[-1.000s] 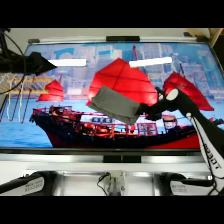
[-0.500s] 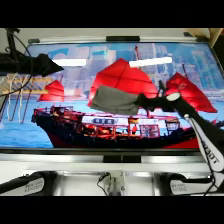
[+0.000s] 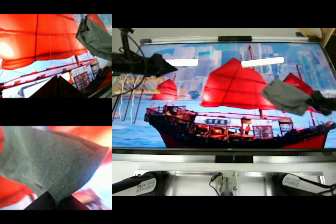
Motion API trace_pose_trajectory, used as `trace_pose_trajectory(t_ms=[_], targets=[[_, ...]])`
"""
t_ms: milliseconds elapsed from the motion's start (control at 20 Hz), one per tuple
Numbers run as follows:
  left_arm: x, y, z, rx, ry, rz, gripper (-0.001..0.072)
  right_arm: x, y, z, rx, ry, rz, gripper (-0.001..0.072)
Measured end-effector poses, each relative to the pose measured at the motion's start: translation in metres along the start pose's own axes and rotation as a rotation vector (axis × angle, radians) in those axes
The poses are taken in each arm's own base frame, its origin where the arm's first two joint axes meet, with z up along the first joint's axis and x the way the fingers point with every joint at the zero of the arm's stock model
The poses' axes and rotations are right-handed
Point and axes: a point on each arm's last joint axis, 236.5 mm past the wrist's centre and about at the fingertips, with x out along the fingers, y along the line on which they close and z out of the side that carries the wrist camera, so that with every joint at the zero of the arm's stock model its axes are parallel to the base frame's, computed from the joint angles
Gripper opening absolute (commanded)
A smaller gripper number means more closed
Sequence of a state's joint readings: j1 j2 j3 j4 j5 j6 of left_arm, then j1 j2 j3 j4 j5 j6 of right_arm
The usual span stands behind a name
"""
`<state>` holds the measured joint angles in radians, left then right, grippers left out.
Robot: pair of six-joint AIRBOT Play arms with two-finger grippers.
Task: Fold the shirts.
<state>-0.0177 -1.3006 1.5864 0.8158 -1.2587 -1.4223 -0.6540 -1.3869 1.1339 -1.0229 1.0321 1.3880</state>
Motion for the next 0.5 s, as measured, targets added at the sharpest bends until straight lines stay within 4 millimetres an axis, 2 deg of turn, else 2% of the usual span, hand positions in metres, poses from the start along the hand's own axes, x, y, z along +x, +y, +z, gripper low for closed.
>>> trace_pose_trajectory(t_ms=[100,250,350,500], targets=[[0.002,-0.003,-0.001,0.001,0.005,-0.005,0.0038,-0.025,-0.058,-0.020,0.066,0.056,-0.121,0.0063],[0.005,-0.009,-0.004,0.011,0.014,-0.014,0.0038,-0.062,-0.134,-0.065,0.223,0.102,-0.281,0.0063],[0.006,-0.011,-0.005,0.014,0.018,-0.018,0.0038,-0.078,-0.169,-0.099,0.341,0.110,-0.347,0.0063],[0.007,-0.013,-0.006,0.017,0.021,-0.021,0.0038,-0.087,-0.200,-0.148,0.482,0.124,-0.392,0.0063]])
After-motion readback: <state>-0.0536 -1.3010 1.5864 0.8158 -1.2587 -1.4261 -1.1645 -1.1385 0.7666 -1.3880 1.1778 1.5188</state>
